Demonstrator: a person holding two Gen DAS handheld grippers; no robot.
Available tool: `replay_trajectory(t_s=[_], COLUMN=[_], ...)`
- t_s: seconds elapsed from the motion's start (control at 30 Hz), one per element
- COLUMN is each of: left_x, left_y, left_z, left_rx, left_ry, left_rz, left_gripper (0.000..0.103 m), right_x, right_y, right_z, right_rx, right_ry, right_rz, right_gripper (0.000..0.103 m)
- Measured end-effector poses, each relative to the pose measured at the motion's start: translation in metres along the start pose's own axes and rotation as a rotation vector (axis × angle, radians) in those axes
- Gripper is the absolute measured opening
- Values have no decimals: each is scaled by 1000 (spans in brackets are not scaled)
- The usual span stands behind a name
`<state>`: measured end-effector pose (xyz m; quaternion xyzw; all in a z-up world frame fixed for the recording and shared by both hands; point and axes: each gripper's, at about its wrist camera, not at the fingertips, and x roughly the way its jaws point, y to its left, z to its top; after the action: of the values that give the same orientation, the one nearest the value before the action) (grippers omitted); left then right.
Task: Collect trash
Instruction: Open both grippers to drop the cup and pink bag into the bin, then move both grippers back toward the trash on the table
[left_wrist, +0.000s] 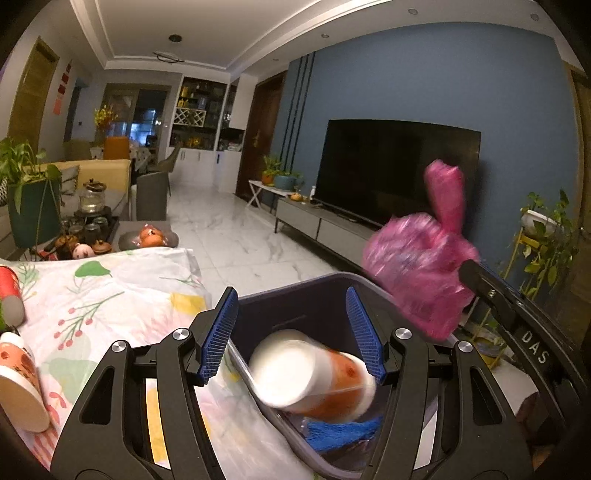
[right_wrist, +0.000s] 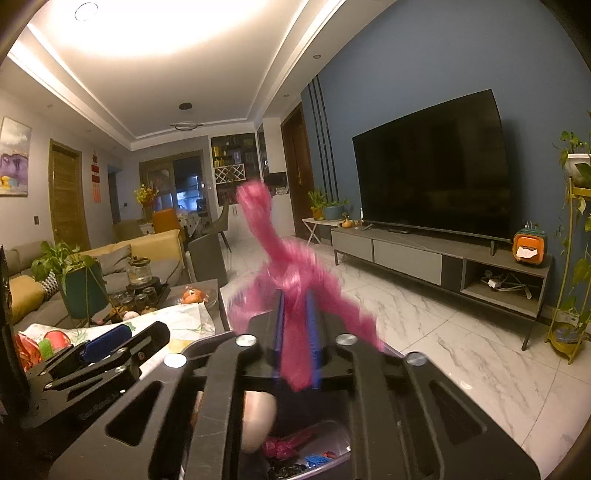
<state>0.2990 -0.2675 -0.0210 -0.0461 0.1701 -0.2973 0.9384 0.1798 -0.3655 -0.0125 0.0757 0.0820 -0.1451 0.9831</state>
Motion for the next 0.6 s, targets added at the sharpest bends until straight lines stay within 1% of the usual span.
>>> replay_trajectory(t_s=[0.03, 0.07, 0.17, 0.2, 0.23, 0.27, 0.3, 0.4, 0.47, 0.53, 0.6], left_x=[0, -1, -4, -7, -12, -14, -19, -36, -50, -63, -77], left_y=[1, 4, 12, 16, 20, 23, 26, 37, 46, 54, 62], left_z=[0, -1, -1, -2, -2, -3, -4, -8, -11, -16, -20], left_rx=[-3, -8, -32, -43, -53, -58, -60, -60, -67, -66, -69], left_ry=[3, 4, 7, 7, 3, -1, -7, -24, -30, -35, -44], left_rz=[2, 11, 25, 34, 41, 50, 67, 113, 139, 176, 213], left_gripper=[63, 66, 71, 72, 75, 77, 78, 82, 84, 85, 86], right_x=[0, 1, 1, 0, -2, -3, -5, -12, -16, -20, -24], right_y=[1, 1, 0, 0, 0, 1, 2, 7, 9, 12, 16], right_z=[0, 0, -1, -2, -3, -4, -5, -8, -10, -12, -14], right_rx=[0, 3, 6, 6, 5, 5, 4, 8, 15, 21, 19], right_ry=[1, 3, 10, 12, 14, 16, 18, 18, 20, 20, 19], right_rz=[-3, -3, -8, -9, -8, -8, -7, -3, 6, 14, 19], right_gripper=[25, 26, 35, 42, 46, 47, 49, 61, 64, 69, 71])
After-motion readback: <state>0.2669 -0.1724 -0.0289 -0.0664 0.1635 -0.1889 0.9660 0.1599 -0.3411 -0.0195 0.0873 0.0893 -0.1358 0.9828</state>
